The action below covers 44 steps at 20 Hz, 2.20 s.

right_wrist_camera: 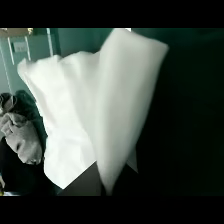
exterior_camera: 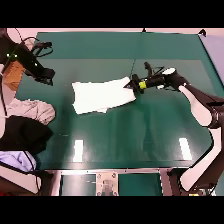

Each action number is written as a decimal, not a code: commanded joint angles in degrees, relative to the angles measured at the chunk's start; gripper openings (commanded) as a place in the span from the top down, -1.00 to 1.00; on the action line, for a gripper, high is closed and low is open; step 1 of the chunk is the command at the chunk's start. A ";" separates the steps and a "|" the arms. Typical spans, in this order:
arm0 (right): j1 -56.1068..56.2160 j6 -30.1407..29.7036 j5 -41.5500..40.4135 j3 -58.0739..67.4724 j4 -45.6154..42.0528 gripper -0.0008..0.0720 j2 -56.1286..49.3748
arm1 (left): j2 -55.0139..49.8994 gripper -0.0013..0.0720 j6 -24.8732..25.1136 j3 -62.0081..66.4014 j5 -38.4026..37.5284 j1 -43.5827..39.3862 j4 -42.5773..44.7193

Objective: Fold the shirts.

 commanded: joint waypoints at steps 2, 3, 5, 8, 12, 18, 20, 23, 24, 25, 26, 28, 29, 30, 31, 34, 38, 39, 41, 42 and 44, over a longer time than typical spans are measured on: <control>-9.75 7.80 -0.72 1.07 -14.01 0.95 6.12 | 0.00 0.90 -0.02 -0.59 -1.01 0.02 -0.39; -13.68 9.84 -0.74 -0.17 -18.73 0.95 9.01 | 0.00 0.90 -0.02 -0.59 -0.96 0.02 -0.46; -23.34 12.35 -0.74 -3.72 -25.11 0.95 15.15 | 0.00 0.90 -0.02 -0.59 -0.74 0.02 -1.07; -41.22 12.48 -0.96 -11.41 -27.78 0.95 24.11 | 0.00 0.90 -0.02 -0.59 0.07 0.02 -2.73; -63.71 8.79 -1.18 -22.45 -30.77 0.95 31.69 | 0.00 0.90 -0.04 -0.59 1.60 0.02 -4.35; -88.50 6.01 -11.08 -44.41 -30.73 0.95 38.93 | 0.00 0.90 0.00 -0.59 1.62 0.02 -7.30; -91.95 5.81 -13.94 -49.51 -30.71 0.95 39.47 | 0.00 0.90 0.00 -0.59 1.62 0.02 -7.50; -92.43 4.50 -15.78 -51.63 -30.73 0.95 39.50 | 0.00 0.90 0.00 -0.59 1.07 0.02 -7.58; -92.43 4.50 -14.84 -51.43 -30.73 0.94 39.54 | 0.00 0.90 0.02 -0.59 0.92 0.02 -7.58; -92.43 4.50 -12.63 -50.71 -30.75 0.61 39.54 | 0.00 0.90 0.26 -0.59 0.94 0.02 -7.63; -92.43 4.33 -9.73 -49.13 -31.06 -0.02 39.54 | 0.00 0.90 0.37 -0.59 0.94 0.02 -7.63; -92.43 6.25 -0.13 -42.16 -35.98 0.18 39.54 | 0.02 0.90 0.39 -0.57 0.55 0.02 -7.61; -92.43 10.19 6.45 -37.42 -40.41 0.24 39.54 | 0.02 0.90 0.42 -0.57 0.26 0.02 -7.58; -92.37 14.45 12.57 -33.05 -44.06 0.25 39.56 | 0.02 0.90 0.44 -0.57 0.04 0.02 -7.58; -92.08 18.71 18.69 -28.87 -46.21 0.31 39.58 | 0.02 0.90 0.44 -0.57 -0.13 0.02 -7.61; -85.92 22.88 21.68 -23.02 -44.72 0.72 43.10 | 0.46 0.90 0.37 -0.61 -1.42 0.02 -7.61; -64.28 16.37 10.34 -22.60 -33.92 0.94 47.08 | 8.50 0.90 -0.96 -7.39 0.81 0.02 -8.22; -57.55 14.43 9.27 -22.60 -32.79 0.94 47.56 | 12.55 0.90 -1.68 -12.04 1.97 0.02 -8.35; -44.37 12.55 9.03 -23.02 -32.81 0.94 48.50 | 21.79 0.90 -3.28 -23.34 4.74 0.02 -8.59; -38.27 11.96 8.79 -23.98 -32.81 0.94 49.27 | 26.67 0.90 -4.33 -29.46 6.45 0.02 -8.83; -25.79 11.80 6.34 -28.68 -32.96 0.94 51.74 | 37.20 0.90 -6.29 -42.64 9.84 0.02 -10.16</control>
